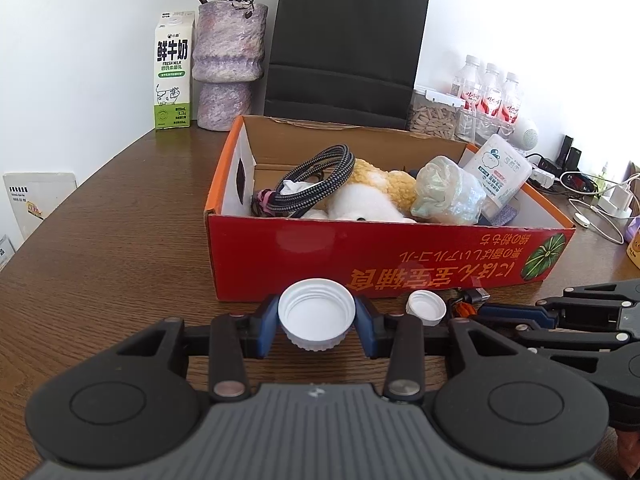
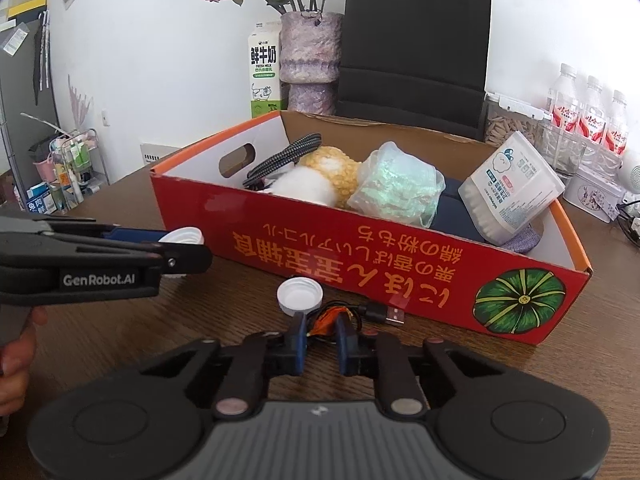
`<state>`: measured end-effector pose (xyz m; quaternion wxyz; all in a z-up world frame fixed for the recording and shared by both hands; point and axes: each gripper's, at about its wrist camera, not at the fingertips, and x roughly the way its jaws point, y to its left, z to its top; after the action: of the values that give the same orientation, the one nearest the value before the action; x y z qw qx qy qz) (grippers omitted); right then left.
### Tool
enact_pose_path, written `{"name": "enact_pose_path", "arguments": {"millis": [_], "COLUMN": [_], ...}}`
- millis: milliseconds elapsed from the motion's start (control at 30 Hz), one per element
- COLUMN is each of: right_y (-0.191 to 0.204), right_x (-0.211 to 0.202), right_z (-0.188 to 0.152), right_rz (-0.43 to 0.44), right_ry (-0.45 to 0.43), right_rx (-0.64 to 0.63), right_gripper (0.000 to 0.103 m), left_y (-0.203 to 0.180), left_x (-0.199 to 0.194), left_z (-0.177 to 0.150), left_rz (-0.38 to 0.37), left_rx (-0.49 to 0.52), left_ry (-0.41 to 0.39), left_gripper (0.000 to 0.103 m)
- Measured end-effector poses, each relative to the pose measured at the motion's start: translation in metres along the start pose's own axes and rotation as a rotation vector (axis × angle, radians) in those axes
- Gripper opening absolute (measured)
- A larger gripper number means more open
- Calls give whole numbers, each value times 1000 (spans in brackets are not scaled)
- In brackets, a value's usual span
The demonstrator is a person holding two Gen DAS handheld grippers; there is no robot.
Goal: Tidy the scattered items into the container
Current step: 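Grasp the large white bottle cap with the left tool while the right tool grasps the orange item, then carry the white cap and orange item into the box and open both tools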
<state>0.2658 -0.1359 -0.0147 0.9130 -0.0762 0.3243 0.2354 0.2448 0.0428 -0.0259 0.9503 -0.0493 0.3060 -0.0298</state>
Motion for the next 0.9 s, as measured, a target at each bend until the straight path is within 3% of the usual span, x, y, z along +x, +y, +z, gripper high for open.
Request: {"name": "enact_pose_path", "arguments": {"millis": [167, 567, 900], "right_y": [-5, -13, -19], "right_x": [-7, -29, -55], "right_z": [0, -1, 9], "right_rz": [-10, -20, -15], "right_ry": [-8, -56, -132], "right_rx": [17, 56, 74], "right_gripper": [3, 1, 0], "left_y": [0, -1, -18], "left_x": [-1, -6, -32], "left_z": [0, -1, 7], "left_rz": [-2, -9, -41], "left_rx": [0, 2, 43], "left_ry": [-6, -22, -79], "left_gripper": [41, 41, 41]}}
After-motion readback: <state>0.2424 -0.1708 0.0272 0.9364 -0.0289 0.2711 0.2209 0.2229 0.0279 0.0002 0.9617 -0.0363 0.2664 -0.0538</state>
